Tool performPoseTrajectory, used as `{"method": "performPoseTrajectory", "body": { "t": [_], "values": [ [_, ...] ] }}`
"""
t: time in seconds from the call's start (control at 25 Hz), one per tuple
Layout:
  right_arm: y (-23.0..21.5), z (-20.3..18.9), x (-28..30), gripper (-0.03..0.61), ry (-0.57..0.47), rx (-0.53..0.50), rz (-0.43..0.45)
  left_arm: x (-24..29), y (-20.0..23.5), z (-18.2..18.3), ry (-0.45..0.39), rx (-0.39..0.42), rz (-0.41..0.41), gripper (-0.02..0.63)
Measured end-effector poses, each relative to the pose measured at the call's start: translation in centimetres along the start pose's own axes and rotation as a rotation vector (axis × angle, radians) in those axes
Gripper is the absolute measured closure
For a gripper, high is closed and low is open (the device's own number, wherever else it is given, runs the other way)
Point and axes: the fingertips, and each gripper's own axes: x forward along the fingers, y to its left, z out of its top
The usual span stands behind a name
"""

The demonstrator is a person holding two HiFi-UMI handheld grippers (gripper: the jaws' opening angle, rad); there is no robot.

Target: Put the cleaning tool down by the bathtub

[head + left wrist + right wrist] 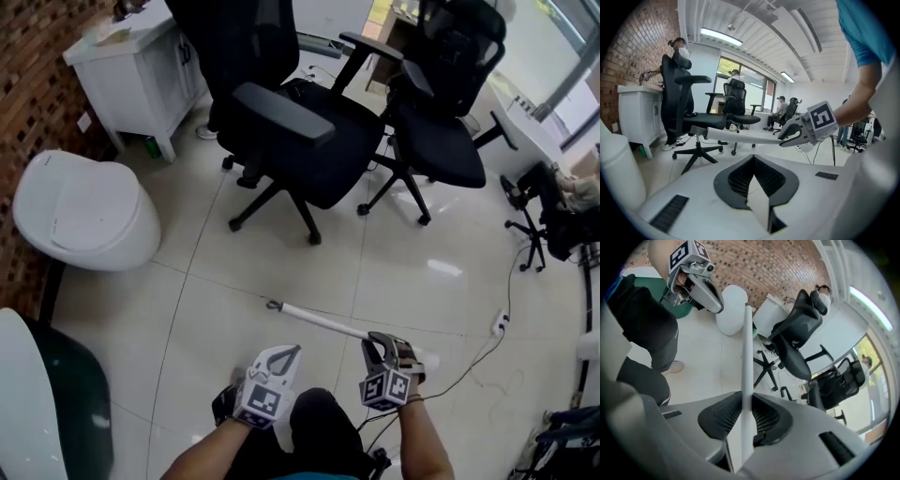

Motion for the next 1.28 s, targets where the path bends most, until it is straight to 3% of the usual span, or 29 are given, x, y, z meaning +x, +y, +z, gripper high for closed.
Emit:
{"method": "performPoseTrajectory", "body": {
  "t": [0.28, 0.4, 0.56, 0.72, 0.84, 0.96, 1.12, 1.28],
  "values": [
    [-9.4, 13.9, -17.8, 0.488, -0.232, -0.085, -0.109, -13.5, -3.2, 15.3, -0.003, 0.036, 0.161, 0.612],
    [-13.3, 18.9, -26.3, 0.488, -0.385, -0.061, -0.174, -18.5, -6.3, 20.4, 0.003, 0.034, 0.253, 0.614],
    [-16.7, 24.6, -35.8, 0.488, -0.595, -0.005, -0.254, -24.3, -9.8, 26.4, -0.095, -0.017, 0.367, 0.612],
    [-17.0, 29.4, -41.7, 0.488, -0.735, 0.064, -0.301, -29.7, -10.5, 28.7, -0.158, -0.021, 0.436, 0.614],
    [-16.1, 33.6, -44.9, 0.488, -0.835, 0.173, -0.289, -34.1, -9.3, 29.2, -0.183, 0.0, 0.469, 0.613],
    [-14.0, 38.4, -47.1, 0.488, -0.937, 0.295, -0.246, -39.5, -7.2, 29.3, -0.196, 0.019, 0.519, 0.612],
    [-10.0, 44.9, -48.7, 0.488, -0.998, 0.277, -0.187, -47.1, -4.4, 28.1, -0.188, 0.032, 0.623, 0.612],
    [-6.8, 50.5, -49.6, 0.488, -1.071, 0.333, -0.078, -53.4, -2.6, 27.1, -0.236, -0.005, 0.745, 0.614]
  ]
}}
